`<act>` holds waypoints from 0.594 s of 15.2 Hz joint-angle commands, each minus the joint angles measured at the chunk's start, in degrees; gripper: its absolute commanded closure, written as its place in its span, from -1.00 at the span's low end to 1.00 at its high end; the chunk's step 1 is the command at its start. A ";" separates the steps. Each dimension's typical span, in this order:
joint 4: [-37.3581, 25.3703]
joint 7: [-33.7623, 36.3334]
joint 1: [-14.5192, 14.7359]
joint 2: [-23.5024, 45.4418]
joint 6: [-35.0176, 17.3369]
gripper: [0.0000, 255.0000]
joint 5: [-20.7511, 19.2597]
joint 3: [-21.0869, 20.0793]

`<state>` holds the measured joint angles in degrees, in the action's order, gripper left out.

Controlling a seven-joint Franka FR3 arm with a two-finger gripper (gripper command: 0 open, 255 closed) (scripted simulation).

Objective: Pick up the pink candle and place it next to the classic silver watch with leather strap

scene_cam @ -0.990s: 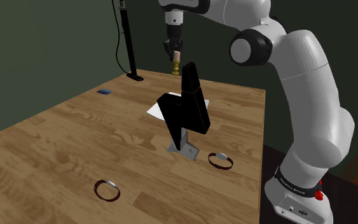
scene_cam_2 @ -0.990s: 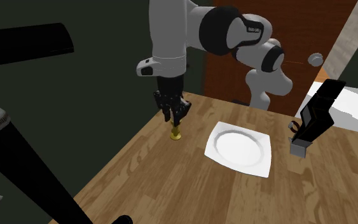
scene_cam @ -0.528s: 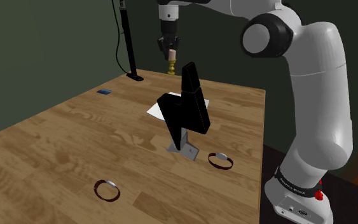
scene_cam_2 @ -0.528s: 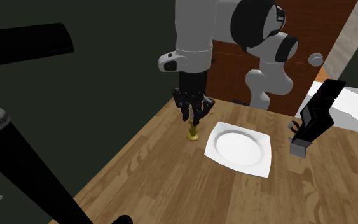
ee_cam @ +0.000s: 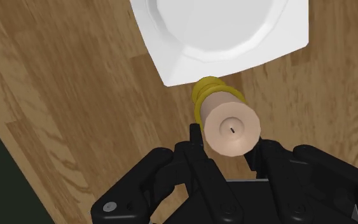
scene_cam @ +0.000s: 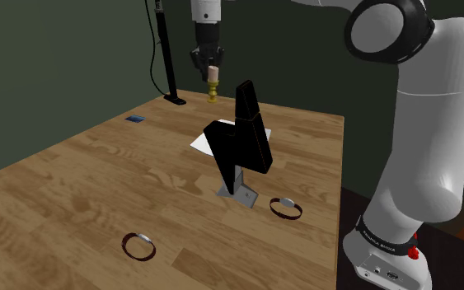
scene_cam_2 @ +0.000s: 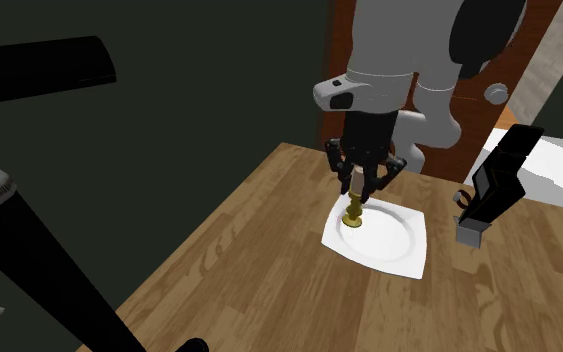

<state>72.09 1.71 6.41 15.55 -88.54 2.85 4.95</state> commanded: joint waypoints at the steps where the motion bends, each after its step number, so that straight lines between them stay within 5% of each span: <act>1: 0.52 2.66 1.73 -0.97 0.37 1.00 -0.36 -0.87; 9: 3.23 12.73 8.17 -4.76 1.17 1.00 -1.53 -4.66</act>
<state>74.88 13.21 13.87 11.20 -87.31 1.44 0.72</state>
